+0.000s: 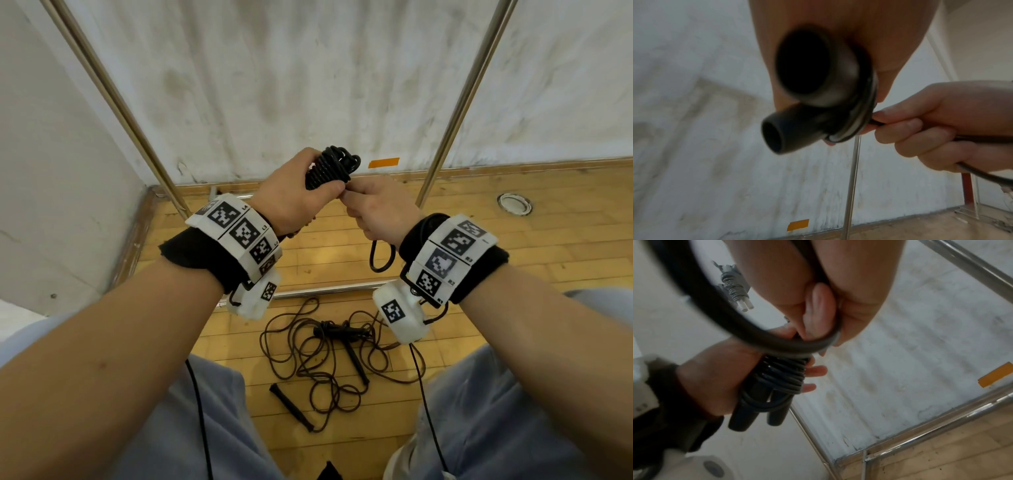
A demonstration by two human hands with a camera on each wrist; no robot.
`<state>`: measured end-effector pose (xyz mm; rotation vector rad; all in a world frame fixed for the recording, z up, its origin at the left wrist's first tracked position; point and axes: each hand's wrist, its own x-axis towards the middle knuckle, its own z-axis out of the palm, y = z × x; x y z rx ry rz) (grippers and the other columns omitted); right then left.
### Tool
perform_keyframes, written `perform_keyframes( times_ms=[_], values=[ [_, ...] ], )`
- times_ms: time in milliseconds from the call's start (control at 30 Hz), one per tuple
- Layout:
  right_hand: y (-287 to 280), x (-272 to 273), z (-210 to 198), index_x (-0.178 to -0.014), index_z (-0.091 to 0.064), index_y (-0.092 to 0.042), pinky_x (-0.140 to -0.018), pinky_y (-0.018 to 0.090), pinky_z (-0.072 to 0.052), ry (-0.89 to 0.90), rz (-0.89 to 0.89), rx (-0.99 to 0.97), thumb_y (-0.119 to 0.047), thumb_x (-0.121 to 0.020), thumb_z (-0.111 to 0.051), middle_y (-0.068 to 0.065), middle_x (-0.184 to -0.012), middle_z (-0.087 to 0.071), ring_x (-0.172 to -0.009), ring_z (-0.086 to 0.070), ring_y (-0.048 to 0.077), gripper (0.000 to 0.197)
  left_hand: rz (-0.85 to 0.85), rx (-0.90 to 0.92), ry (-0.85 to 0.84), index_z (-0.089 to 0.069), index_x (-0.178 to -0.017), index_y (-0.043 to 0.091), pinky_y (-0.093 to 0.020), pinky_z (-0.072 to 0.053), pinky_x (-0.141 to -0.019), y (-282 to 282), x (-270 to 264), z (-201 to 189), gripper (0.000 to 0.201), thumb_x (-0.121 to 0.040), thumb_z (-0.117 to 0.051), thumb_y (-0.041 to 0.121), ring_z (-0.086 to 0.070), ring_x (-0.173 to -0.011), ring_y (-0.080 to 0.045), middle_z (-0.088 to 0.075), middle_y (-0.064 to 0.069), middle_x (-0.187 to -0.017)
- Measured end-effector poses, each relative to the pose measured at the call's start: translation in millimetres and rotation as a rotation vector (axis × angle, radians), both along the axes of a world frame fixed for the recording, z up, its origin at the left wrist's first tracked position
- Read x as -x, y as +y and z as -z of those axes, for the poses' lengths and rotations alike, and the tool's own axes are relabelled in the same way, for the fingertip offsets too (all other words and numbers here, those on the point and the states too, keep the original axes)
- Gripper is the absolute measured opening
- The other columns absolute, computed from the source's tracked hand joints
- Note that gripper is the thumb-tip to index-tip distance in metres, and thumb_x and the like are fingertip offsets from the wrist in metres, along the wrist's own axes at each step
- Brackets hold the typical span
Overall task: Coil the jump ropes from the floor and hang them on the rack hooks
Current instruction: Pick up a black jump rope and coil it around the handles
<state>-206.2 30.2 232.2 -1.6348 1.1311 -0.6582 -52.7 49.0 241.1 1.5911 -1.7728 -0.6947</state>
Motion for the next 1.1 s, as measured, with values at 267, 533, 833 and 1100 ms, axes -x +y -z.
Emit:
perform_keyframes(
  times_ms=[267,533,833,1100],
  values=[
    [-3,6,-3,-0.085,-0.067,-0.012,-0.045,0.025,-0.028,0.065,0.064,0.126,-0.022,-0.095,-0.047,-0.011,-0.044,-0.038,-0.040,-0.032,0.009,0.025,-0.125,0.097,-0.241,-0.044,-0.122,0.019,-0.025,-0.037,-0.045,-4,-6,9,0.039,-0.092,-0.051,0.043,-0.054,-0.059,-0.007,-0.054,0.009,-0.077],
    [1,1,1,-0.088,-0.062,0.010,-0.048,0.026,-0.028,0.182,0.076,0.265,-0.018,-0.096,-0.045,0.011,-0.063,-0.042,-0.054,-0.036,0.020,0.033,-0.075,0.010,-0.198,-0.033,-0.131,0.011,-0.027,-0.032,-0.047,-4,6,21,0.038,-0.099,-0.039,0.031,-0.049,-0.057,-0.010,-0.048,0.006,-0.073],
    [-2,10,-7,-0.098,-0.066,-0.002,-0.054,0.028,-0.035,0.182,0.041,0.255,-0.014,-0.097,-0.042,-0.003,-0.058,-0.043,-0.053,-0.038,0.013,0.027,-0.022,-0.058,0.088,-0.036,-0.133,0.016,-0.004,-0.040,-0.047,3,0,3,0.063,-0.083,-0.070,0.035,-0.058,-0.056,0.012,-0.055,0.009,-0.081],
    [3,9,-13,-0.056,-0.049,-0.026,-0.041,0.017,-0.026,0.046,-0.020,0.251,-0.010,-0.095,-0.046,-0.010,-0.044,-0.038,-0.038,-0.029,0.004,0.042,-0.001,-0.107,0.331,-0.047,-0.110,0.018,-0.017,-0.047,-0.045,10,7,-6,0.046,-0.074,-0.073,0.006,-0.057,-0.047,-0.003,-0.055,-0.002,-0.079]
  ],
)
